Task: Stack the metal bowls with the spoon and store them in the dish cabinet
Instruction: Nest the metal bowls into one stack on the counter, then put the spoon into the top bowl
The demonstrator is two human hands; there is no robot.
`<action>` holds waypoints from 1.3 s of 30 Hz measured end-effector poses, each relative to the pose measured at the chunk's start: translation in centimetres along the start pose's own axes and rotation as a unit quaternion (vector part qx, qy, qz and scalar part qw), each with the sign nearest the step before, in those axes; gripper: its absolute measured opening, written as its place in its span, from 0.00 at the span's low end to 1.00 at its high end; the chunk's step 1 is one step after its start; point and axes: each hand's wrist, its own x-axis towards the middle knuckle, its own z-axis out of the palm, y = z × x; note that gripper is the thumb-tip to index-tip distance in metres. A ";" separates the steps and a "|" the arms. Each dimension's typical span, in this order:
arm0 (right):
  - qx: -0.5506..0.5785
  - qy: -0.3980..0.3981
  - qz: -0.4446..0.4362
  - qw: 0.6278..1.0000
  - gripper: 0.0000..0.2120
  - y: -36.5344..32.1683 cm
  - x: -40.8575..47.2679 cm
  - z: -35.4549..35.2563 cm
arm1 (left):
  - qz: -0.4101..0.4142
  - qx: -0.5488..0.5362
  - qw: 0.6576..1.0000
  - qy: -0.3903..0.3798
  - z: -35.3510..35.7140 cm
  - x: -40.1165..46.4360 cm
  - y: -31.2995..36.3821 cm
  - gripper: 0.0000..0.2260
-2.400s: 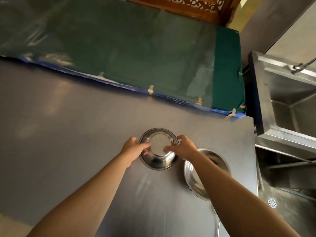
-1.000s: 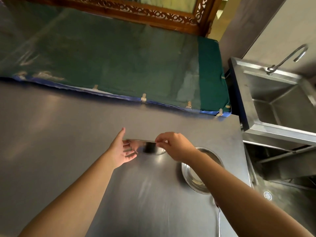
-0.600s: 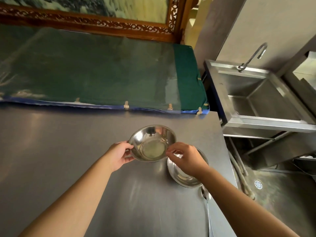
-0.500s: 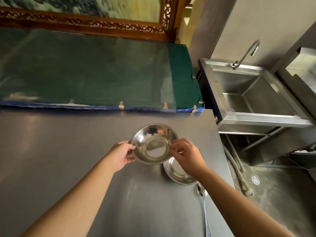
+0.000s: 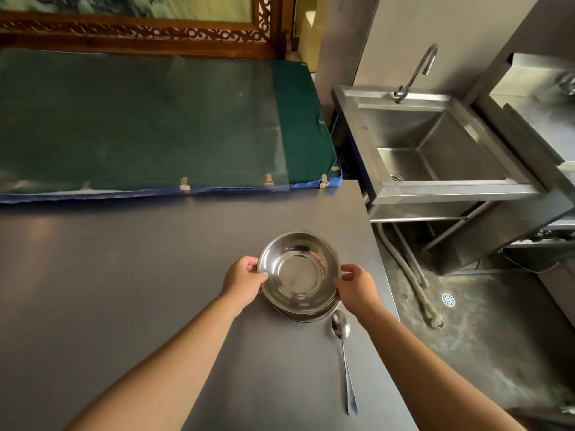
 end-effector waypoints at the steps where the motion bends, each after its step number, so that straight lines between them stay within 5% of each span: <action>1: -0.003 -0.002 0.004 1.000 0.14 0.5 0.3 0.0 | 0.005 0.029 1.000 0.009 0.5 0.0 -0.2 0.11; 12: -0.081 0.005 -0.008 0.997 0.14 4.0 2.6 0.9 | 0.027 0.139 0.989 0.053 2.7 -0.1 -2.0 0.17; 16: -0.021 0.010 0.025 0.999 0.09 4.2 2.9 1.3 | -0.008 0.102 0.994 0.030 2.9 0.1 -2.5 0.19; 21: 0.002 -0.011 0.039 0.999 0.18 4.1 3.1 1.4 | -0.029 0.027 0.999 0.003 2.8 0.9 -2.8 0.19; 26: 0.004 -0.020 0.041 0.999 0.12 3.7 3.2 1.4 | -0.070 -0.035 0.997 -0.009 2.4 0.9 -1.9 0.23; 39: 0.075 -0.057 0.048 0.994 0.11 6.0 -2.6 3.9 | -0.085 -0.061 0.994 -0.028 -2.7 -3.0 -5.9 0.20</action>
